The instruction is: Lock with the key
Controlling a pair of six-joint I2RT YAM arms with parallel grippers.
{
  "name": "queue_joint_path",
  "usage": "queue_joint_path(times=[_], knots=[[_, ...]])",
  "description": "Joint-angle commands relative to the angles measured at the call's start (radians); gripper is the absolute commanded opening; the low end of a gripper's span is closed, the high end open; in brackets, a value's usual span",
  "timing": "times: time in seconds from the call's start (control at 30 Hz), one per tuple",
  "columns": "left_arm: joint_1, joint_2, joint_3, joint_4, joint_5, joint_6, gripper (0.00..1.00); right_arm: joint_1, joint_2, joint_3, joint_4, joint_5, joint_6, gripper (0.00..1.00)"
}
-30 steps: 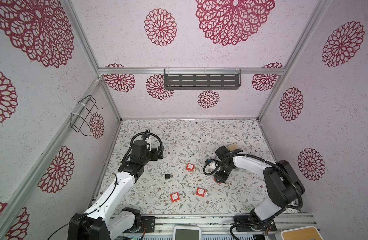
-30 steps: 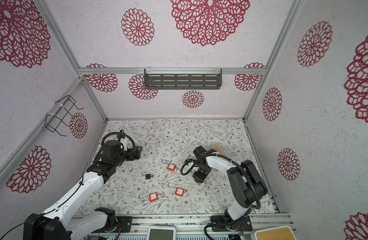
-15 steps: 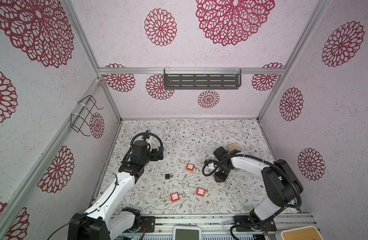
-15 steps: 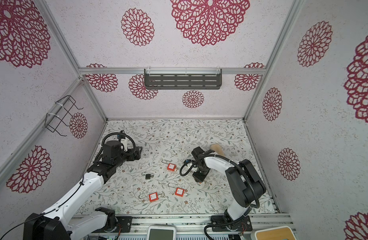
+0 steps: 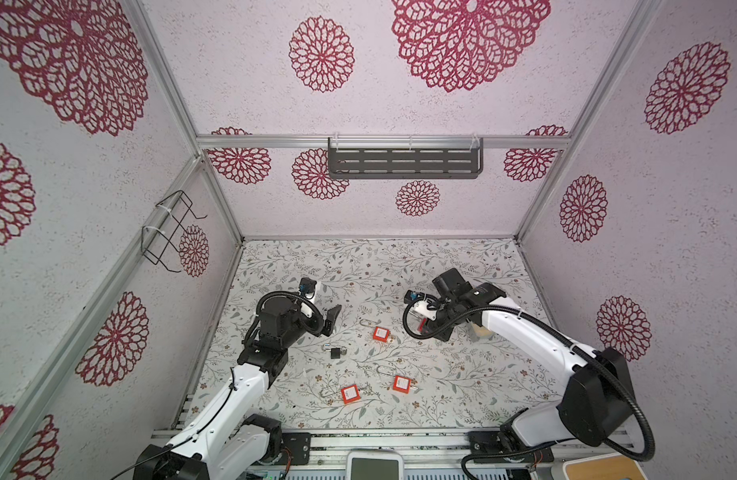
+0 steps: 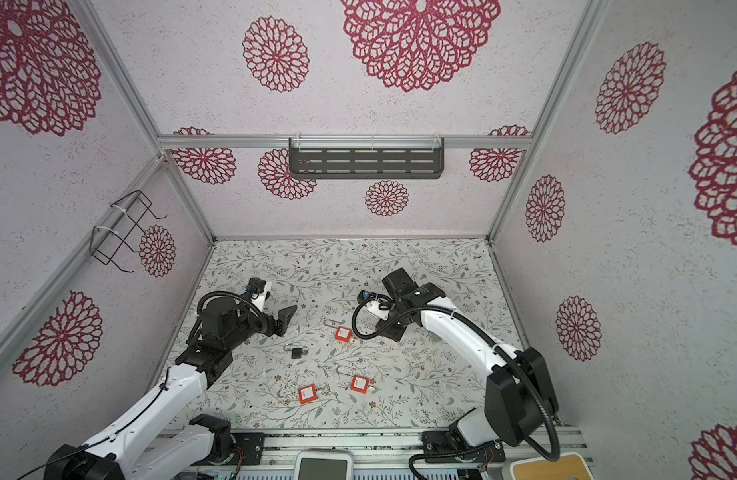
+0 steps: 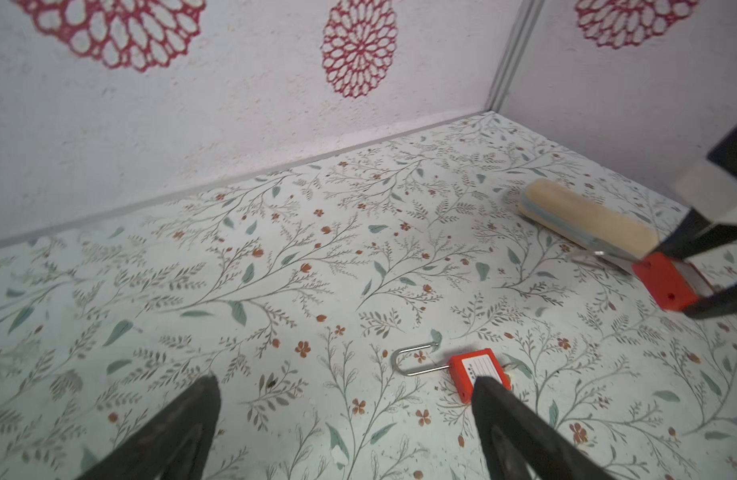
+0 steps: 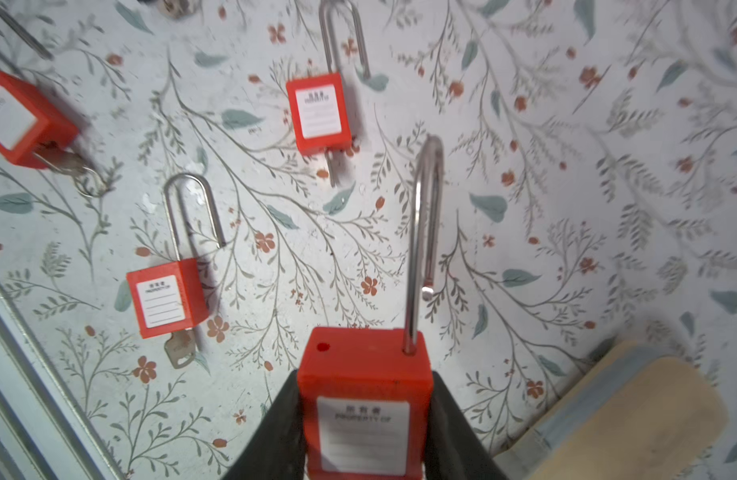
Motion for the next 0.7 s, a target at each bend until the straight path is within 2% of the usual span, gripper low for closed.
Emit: queue_joint_path(times=[0.0, 0.1, 0.2, 0.33, 0.43, 0.67], knots=[[-0.008, 0.033, 0.045, 0.135, 0.206, 0.154, 0.97, 0.009, -0.030, 0.040, -0.068, -0.045, -0.094, 0.27], [-0.012, 0.095, 0.042, 0.268, 0.331, 0.163, 0.97, 0.013, -0.045, 0.062, -0.066, -0.046, -0.126, 0.24], [-0.026, 0.161, 0.066, 0.347, 0.409, 0.151, 0.97, 0.019, -0.069, 0.067, -0.054, -0.055, -0.154, 0.23], [-0.047, 0.258, 0.177, 0.239, 0.565, 0.177, 1.00, 0.038, -0.108, 0.040, -0.005, -0.036, -0.182, 0.22], [-0.084, 0.325, 0.250, 0.160, 0.599, 0.211, 0.90, 0.058, -0.136, 0.019, 0.038, -0.020, -0.197, 0.21], [-0.145, 0.409, 0.322, 0.118, 0.631, 0.206, 0.69, 0.094, -0.176, -0.005, 0.096, 0.029, -0.241, 0.21]])
